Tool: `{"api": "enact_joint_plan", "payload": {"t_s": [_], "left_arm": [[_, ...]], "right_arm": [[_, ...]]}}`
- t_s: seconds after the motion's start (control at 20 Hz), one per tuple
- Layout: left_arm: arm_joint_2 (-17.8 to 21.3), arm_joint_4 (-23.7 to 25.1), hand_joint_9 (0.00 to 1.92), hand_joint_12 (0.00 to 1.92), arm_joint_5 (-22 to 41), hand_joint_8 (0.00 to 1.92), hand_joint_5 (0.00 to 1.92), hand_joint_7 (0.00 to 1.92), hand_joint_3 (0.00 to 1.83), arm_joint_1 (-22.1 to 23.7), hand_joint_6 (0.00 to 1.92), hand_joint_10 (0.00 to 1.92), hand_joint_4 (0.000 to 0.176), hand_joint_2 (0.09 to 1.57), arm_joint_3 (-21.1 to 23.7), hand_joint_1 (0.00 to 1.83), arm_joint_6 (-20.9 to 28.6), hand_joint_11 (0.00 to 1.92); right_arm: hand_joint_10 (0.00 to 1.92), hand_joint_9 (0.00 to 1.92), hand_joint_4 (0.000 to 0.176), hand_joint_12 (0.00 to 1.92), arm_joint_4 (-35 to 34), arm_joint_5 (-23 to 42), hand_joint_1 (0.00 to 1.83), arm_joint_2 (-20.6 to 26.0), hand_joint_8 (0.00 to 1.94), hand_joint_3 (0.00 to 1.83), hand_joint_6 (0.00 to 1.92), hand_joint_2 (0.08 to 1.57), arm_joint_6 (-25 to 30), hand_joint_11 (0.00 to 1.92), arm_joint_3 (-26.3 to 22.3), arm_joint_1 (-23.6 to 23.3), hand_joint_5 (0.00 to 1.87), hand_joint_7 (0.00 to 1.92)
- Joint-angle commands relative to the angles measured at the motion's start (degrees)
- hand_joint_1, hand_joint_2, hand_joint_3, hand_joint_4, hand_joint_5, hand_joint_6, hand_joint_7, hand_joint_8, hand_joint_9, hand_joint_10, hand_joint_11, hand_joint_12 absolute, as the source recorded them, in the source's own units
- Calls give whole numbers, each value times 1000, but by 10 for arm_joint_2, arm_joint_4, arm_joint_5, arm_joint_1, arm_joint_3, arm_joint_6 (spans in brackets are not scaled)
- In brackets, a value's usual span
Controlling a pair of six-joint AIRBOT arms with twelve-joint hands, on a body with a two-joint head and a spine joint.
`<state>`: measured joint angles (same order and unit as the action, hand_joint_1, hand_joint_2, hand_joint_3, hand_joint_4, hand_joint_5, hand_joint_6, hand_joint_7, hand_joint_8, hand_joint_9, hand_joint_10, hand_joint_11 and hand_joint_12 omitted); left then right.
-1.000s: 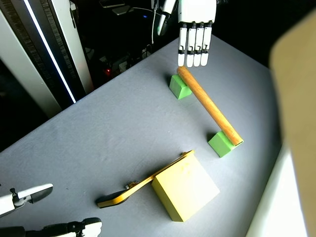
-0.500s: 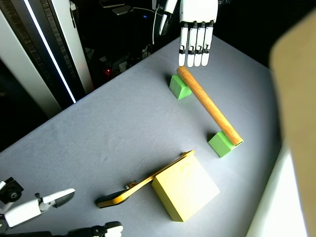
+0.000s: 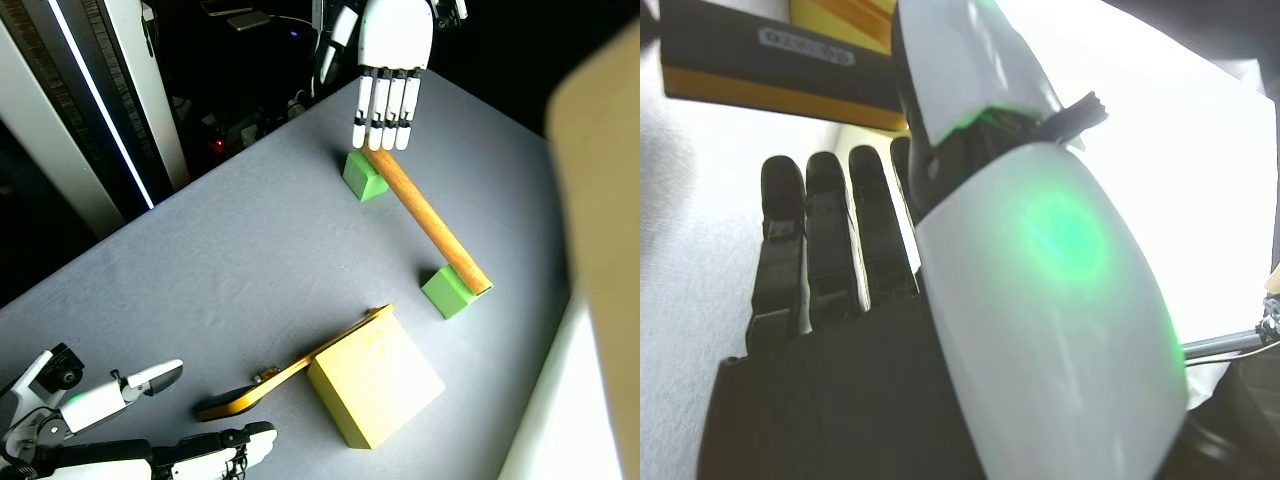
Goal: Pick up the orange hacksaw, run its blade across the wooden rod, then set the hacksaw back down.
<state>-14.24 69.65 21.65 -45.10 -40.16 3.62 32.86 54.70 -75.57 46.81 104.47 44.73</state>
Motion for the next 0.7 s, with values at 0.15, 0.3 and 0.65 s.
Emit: {"api": "enact_joint_plan", "payload": {"t_s": [0.15,0.3,0.65], "left_arm": [[-7,-14,1,0,-14,0,0,0,0,3,0,0,0,1257,-4,0,6,0],[-13,-14,0,0,-13,0,0,0,0,-1,0,0,0,1260,-5,0,6,0],[-23,-14,0,0,-12,0,0,0,3,-11,0,0,0,1269,-4,0,6,1]], "right_arm": [[4,151,0,533,-35,42,1031,-14,2,0,3,1092,6,0,19,-16,132,106],[2,165,0,563,-34,36,1065,-24,4,0,4,1078,5,0,29,-24,159,131],[4,171,0,588,-33,34,1068,-38,4,0,3,1078,-1,0,29,-36,165,140]]}}
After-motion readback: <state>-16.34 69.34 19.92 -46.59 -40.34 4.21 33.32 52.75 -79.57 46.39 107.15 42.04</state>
